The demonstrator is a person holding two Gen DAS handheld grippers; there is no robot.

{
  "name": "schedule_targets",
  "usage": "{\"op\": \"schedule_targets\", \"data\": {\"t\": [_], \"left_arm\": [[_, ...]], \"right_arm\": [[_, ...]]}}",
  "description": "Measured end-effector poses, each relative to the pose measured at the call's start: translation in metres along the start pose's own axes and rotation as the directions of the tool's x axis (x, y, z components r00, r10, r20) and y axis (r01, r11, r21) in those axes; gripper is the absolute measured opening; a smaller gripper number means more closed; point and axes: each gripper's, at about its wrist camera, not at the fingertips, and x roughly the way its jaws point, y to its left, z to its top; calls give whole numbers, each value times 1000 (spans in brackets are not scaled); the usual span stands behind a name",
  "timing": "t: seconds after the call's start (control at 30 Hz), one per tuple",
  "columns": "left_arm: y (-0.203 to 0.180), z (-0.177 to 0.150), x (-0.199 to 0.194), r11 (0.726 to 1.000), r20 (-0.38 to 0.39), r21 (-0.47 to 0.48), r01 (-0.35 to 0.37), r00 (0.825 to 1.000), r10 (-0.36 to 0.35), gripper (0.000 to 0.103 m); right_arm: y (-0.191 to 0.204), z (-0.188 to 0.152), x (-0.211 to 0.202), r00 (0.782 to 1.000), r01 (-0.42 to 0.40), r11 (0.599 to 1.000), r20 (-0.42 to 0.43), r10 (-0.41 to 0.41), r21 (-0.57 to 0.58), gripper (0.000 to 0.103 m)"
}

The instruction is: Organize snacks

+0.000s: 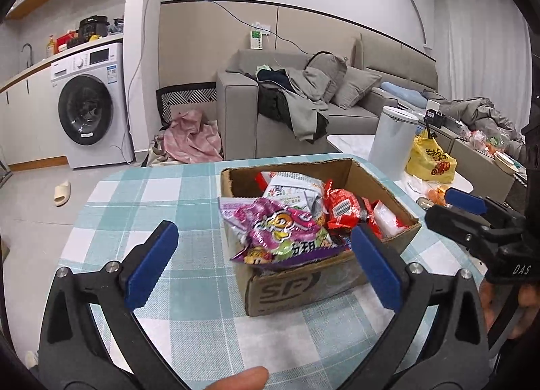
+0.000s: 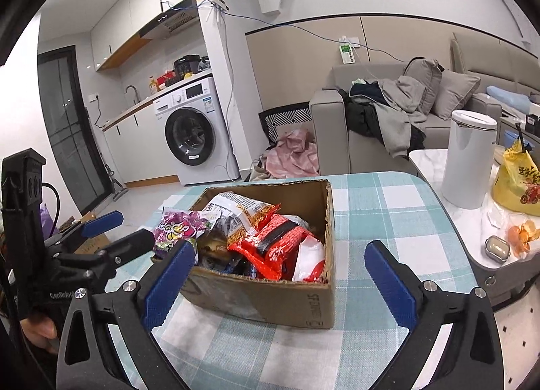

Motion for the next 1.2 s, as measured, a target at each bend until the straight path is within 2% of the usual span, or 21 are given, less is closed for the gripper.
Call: {"op": "schedule_targets", "data": {"t": [0.37,0.67,1.03,1.2], "left_arm": [[10,-39,-10,1000,33,3,-21,999,21,102],[14,-70,-21,1000,94,6,-29,995,28,102],[18,-99,-31,1000,122,5,-30,992,29,102],[18,-101,-35,1000,138,-4,-29,990,30,102]], "right_arm": [[-3,-26,-16,999,-13,999,48,15,-40,103],[-5,-47,-29,995,7,999,100,-1,-52,103],[-2,-65,-37,990,16,997,142,-5,-71,103],[-3,-71,-37,987,28,997,159,-15,-78,103]]}}
